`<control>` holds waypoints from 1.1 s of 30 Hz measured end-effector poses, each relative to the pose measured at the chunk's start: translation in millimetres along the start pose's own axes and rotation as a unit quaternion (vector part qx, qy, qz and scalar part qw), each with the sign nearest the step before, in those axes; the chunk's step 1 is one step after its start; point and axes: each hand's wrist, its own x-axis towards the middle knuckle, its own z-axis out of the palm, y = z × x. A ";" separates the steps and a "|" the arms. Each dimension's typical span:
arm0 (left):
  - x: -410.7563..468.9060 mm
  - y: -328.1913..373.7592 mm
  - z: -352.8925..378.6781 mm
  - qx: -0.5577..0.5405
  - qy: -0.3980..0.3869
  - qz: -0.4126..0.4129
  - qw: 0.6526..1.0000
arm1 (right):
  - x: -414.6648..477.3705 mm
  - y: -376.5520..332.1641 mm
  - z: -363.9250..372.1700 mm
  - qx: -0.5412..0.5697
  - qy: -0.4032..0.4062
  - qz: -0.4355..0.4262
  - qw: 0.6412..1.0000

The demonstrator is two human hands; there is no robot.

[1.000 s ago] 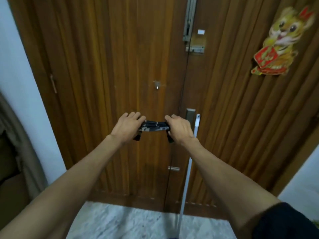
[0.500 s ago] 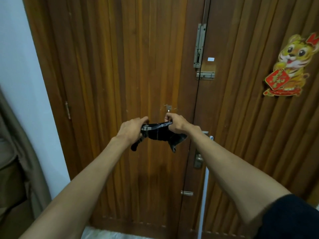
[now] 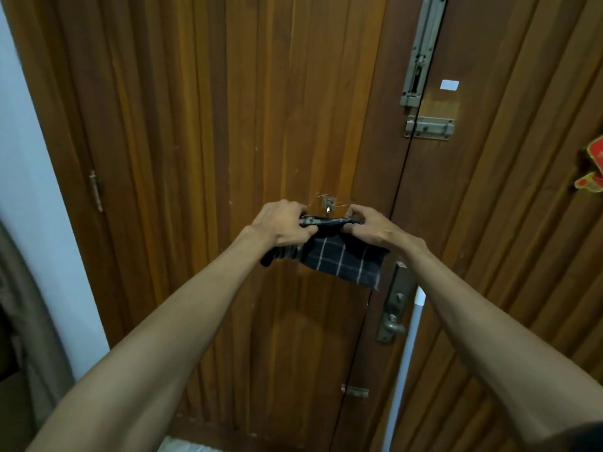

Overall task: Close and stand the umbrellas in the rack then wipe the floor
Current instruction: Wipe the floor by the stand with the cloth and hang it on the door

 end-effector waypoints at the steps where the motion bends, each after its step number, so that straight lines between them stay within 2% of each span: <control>1: 15.1 -2.5 6.8 0.012 0.006 0.005 1.000 | 11.4 5.2 -1.7 -0.010 0.027 -0.010 1.000; 5: 57.5 -11.1 27.2 0.027 0.049 -0.007 0.998 | 44.4 15.0 1.2 -0.143 0.169 -0.064 0.973; 7: 73.0 -13.7 41.6 0.032 0.083 -0.011 0.996 | 60.7 24.6 10.7 -0.217 0.220 -0.092 0.947; 10: 87.6 -21.5 68.4 0.013 0.125 -0.014 0.992 | 75.2 39.3 29.3 -0.262 0.262 -0.118 0.921; 13: 85.8 -32.2 99.6 -0.003 0.151 -0.003 0.988 | 83.2 57.2 55.5 -0.264 0.281 -0.117 0.915; 16: 75.5 -31.5 127.1 -0.047 0.184 -0.009 0.982 | 85.4 66.1 80.0 -0.223 0.304 -0.078 0.923; 21: 64.7 -11.0 149.6 -0.178 0.218 -0.088 0.956 | 83.3 62.8 95.3 -0.132 0.330 -0.025 0.934; 24: 54.7 -8.6 157.0 -0.208 0.191 -0.129 0.951 | 77.1 63.4 101.2 -0.086 0.334 0.006 0.939; 28: 34.7 -14.5 162.4 -0.230 0.089 -0.204 0.947 | 62.5 73.4 107.7 -0.060 0.315 0.067 0.945; 33: 0.5 -18.7 177.6 -0.316 -0.013 -0.314 0.895 | 24.4 93.9 111.5 -0.038 0.205 0.146 0.967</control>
